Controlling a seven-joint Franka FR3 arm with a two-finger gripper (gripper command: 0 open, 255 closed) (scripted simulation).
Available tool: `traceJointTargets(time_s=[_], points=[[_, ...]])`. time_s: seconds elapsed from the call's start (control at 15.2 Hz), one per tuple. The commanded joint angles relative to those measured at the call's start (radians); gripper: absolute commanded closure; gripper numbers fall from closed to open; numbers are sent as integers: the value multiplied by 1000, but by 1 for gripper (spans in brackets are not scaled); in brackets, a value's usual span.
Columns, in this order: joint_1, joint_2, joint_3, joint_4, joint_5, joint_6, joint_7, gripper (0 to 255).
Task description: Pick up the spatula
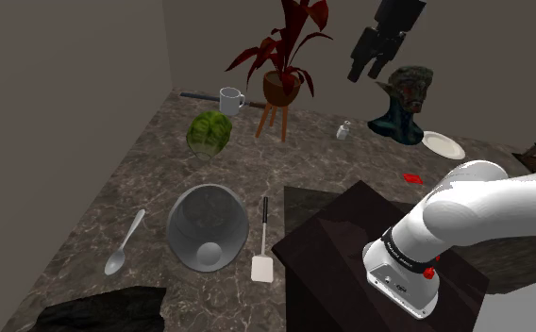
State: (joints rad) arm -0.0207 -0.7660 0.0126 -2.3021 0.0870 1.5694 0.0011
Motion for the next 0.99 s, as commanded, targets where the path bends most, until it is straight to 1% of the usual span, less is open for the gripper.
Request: traceJointTargets(time_s=[0.0, 0.53, 0.92], points=[[0, 0, 0, 0, 0, 0, 0, 0], [-5, -108, 148, -290, 87, 202, 227, 0], [16, -113, 289, -452, 183, 374, 406, 0]])
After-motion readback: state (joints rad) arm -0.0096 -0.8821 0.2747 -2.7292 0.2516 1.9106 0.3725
